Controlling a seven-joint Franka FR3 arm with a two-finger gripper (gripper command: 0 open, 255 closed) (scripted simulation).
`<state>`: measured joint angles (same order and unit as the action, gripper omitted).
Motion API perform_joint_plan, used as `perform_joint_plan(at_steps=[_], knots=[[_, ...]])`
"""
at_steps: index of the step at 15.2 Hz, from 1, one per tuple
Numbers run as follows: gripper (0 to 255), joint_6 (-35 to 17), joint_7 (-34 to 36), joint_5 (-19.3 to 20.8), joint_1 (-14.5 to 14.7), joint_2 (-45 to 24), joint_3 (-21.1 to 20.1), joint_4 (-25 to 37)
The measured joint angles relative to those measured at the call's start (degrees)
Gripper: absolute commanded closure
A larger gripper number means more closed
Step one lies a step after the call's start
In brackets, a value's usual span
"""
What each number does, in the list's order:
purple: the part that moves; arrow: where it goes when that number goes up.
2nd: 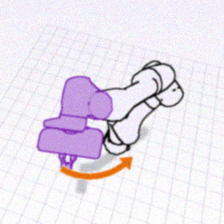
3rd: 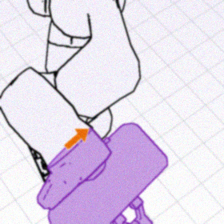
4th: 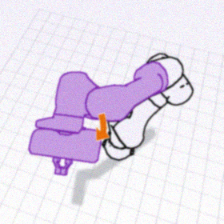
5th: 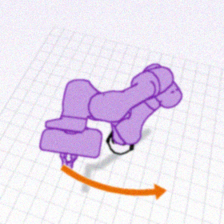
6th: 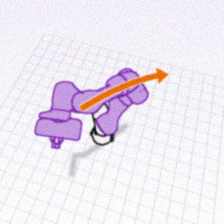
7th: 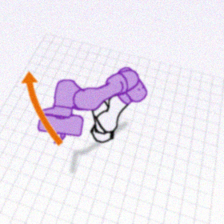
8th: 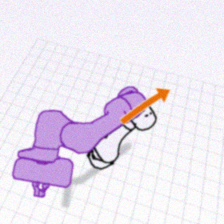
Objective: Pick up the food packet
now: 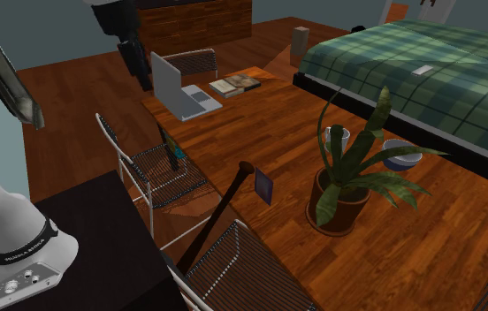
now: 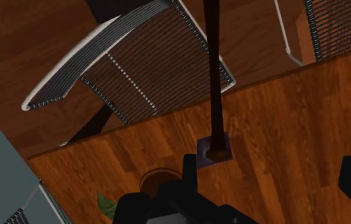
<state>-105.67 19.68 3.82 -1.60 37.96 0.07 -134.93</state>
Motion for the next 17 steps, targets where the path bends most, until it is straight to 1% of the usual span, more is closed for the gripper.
perform_joint_plan(at_steps=[5,10,14,17], knots=[[0,-8.6,9.78,-0.09,-2.22,-8.21,-2.77,-1.21],[0,-15.96,20.14,0.75,-4.31,-18.1,-5.44,0.33],[0,-21.4,28.65,2.45,-5.85,-26.78,-6.93,2.6],[0,-23.88,34.93,4.09,-6.73,-33.67,-7.4,6.23]])
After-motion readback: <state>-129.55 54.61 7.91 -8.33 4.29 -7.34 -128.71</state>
